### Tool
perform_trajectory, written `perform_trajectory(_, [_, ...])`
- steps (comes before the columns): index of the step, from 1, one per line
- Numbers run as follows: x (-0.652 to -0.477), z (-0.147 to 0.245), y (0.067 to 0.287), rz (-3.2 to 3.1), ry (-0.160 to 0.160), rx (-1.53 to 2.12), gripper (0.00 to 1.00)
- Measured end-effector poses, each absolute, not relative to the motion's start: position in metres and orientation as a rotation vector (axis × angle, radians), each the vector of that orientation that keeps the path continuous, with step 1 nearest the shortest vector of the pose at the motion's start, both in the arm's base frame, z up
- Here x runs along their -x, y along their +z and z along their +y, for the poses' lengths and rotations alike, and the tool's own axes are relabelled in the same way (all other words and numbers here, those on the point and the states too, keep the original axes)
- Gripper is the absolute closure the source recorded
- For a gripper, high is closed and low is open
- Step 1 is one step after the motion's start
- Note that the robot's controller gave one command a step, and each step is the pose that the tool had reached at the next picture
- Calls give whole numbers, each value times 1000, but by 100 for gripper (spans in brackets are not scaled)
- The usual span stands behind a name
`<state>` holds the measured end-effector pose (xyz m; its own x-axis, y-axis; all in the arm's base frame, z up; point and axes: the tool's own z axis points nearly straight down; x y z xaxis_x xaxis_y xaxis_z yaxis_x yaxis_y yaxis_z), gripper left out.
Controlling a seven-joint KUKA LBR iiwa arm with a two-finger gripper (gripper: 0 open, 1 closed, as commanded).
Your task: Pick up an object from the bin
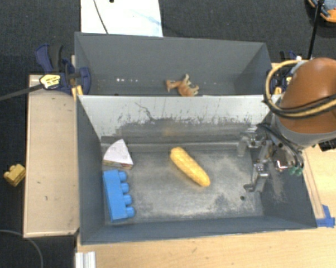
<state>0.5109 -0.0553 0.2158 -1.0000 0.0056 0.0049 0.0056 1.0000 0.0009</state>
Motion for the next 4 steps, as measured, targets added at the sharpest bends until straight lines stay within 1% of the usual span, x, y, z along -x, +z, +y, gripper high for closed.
perform_trajectory(1, [-512, -55, 220, -3145, 0, 6, 0])
perform_trajectory(2, [-522, -24, 176, -3149, 2, -107, 0])
perform_trajectory(3, [-506, 2, 148, -3140, -1, 61, 0])
perform_trajectory(4, [-516, 14, 137, -3120, -2, 400, 0])
